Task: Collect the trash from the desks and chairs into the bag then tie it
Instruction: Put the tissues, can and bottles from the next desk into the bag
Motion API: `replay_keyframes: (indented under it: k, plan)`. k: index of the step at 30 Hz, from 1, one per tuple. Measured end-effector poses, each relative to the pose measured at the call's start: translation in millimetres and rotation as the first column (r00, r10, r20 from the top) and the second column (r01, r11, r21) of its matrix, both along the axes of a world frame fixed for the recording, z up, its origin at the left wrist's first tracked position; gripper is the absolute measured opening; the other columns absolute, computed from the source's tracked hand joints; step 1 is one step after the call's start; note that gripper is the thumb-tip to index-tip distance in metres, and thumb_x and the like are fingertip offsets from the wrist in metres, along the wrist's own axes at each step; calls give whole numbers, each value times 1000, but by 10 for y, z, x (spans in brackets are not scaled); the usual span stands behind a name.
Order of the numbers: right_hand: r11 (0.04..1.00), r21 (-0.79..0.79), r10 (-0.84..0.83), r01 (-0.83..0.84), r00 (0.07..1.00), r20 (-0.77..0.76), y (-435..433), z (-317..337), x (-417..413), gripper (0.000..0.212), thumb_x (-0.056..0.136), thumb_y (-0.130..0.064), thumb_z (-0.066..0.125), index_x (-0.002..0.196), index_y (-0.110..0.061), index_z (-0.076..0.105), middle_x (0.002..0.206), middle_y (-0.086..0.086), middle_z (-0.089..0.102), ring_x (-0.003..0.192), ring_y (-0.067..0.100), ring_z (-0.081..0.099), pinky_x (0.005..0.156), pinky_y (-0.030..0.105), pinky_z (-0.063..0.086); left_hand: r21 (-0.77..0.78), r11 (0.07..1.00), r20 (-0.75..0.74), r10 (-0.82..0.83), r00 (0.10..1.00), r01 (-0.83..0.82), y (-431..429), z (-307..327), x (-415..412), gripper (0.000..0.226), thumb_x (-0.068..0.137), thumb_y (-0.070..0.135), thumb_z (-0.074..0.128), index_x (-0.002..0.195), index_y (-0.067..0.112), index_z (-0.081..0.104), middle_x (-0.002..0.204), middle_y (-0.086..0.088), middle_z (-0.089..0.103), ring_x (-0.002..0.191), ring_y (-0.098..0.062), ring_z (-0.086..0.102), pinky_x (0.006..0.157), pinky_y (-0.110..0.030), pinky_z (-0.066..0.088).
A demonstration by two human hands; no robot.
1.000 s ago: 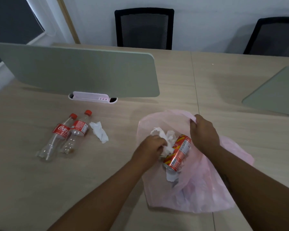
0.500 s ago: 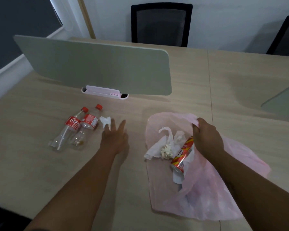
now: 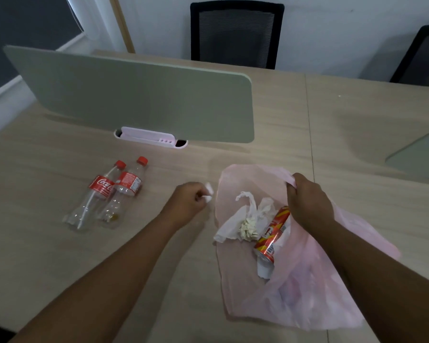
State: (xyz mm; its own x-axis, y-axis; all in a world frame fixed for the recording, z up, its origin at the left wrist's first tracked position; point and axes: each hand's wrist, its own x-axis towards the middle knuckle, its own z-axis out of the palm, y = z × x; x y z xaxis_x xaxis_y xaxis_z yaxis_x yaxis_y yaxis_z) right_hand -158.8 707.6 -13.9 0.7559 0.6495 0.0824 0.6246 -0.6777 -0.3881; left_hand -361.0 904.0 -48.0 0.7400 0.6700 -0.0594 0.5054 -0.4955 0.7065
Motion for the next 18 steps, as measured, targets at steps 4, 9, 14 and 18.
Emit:
replay_keyframes:
  k: [4, 9, 14, 18]
  plan:
    - [999, 37, -16, 16, 1000, -5, 41, 70, 65, 26, 101, -26, 36, 103, -10, 56, 80, 6, 60, 68, 24, 57, 62, 33, 46, -35, 909, 47, -415, 909, 416, -642, 210, 256, 24, 82, 9, 75, 105, 10, 78, 100, 2, 68, 84, 3, 58, 79, -19, 43]
    - [1000, 20, 17, -17, 1000, 5, 107, -4, 22, 27, 99, -27, 35, 107, -10, 55, 87, 12, 64, 73, 29, 58, 66, 36, 47, 317, 841, -116, -424, 898, 438, -585, 23, 233, 73, 73, 71, 62, 130, 24, 62, 143, -3, 56, 133, -25, 48, 117, -36, 27]
    - [998, 13, 68, -68, 997, 26, 241, -98, -100, 31, 99, -30, 32, 111, -12, 55, 89, 10, 66, 78, 30, 61, 69, 38, 51, 594, 803, -339, 194, 920, 50, 541, -281, -554, 98, 68, 78, 52, 150, 24, 46, 157, -22, 38, 146, -43, 28, 118, -55, 19]
    - [997, -37, 63, -62, 998, 31, 334, -166, -149, 32, 99, -29, 33, 116, -12, 54, 93, 11, 66, 80, 29, 61, 67, 34, 46, 472, 880, -590, 364, 721, -57, 1117, -375, -1126, 115, 68, 72, 72, 160, 28, 17, 165, -15, 17, 145, -47, 29, 113, -58, 33]
